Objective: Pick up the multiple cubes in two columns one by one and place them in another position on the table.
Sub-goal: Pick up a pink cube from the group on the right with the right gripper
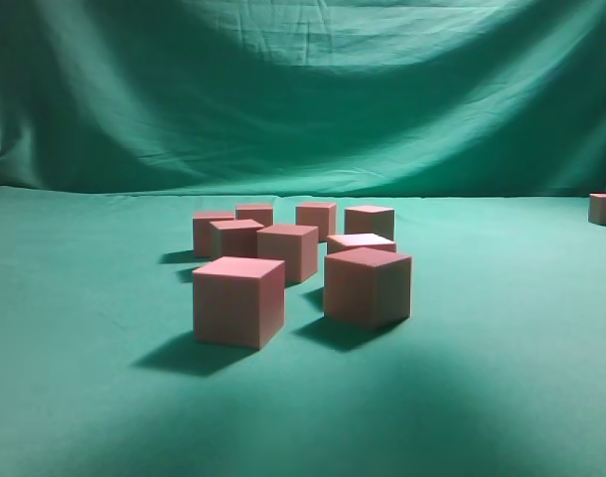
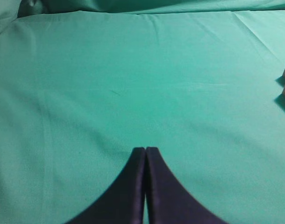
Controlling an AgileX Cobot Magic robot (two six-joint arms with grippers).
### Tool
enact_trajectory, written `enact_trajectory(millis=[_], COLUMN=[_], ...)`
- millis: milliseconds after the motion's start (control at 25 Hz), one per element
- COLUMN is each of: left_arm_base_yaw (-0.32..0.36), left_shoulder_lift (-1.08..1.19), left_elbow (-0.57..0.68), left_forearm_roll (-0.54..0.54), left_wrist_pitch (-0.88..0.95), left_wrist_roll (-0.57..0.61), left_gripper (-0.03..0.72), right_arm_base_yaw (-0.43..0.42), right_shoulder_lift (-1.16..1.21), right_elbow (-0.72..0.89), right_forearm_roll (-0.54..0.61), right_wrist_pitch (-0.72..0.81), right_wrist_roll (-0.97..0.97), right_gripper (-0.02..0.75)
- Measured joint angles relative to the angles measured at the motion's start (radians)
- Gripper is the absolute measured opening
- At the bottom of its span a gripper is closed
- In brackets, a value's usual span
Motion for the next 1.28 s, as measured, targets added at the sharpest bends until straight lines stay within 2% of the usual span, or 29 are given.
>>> enact_trajectory(millis=[200,360,640,800,1080,1280], left_arm_base_yaw=[0.000,0.000,0.000,0.000,0.000,0.000], left_shoulder_lift=[0.000,0.000,0.000,0.000,0.000,0.000], left_elbow=[0.000,0.000,0.000,0.000,0.000,0.000], left_forearm_roll=[0.000,0.000,0.000,0.000,0.000,0.000], left_wrist_pitch=[0.000,0.000,0.000,0.000,0.000,0.000], left_wrist_roll=[0.000,0.000,0.000,0.000,0.000,0.000], left_gripper=[0.000,0.000,0.000,0.000,0.000,0.000], right_arm_base_yaw=[-0.242,-0.381,-0.559,-0.593,-0.594,-0.594], right_shoulder_lift=[0.010,0.052,0.215,0.360,0.616,0.724], right_elbow=[0.000,0.000,-0.080,-0.217,-0.466,-0.548], right_forearm_roll=[0.000,0.013,0.211,0.241,0.240,0.198], right_wrist_pitch=[0.014,-0.009,-0.032,-0.039,-0.049,-0.049], right_wrist_roll=[0.155,0.213,0.175,0.139,0.070,0.059], right_gripper=[0.554,0.554,0.554,0.554,0.554,0.554])
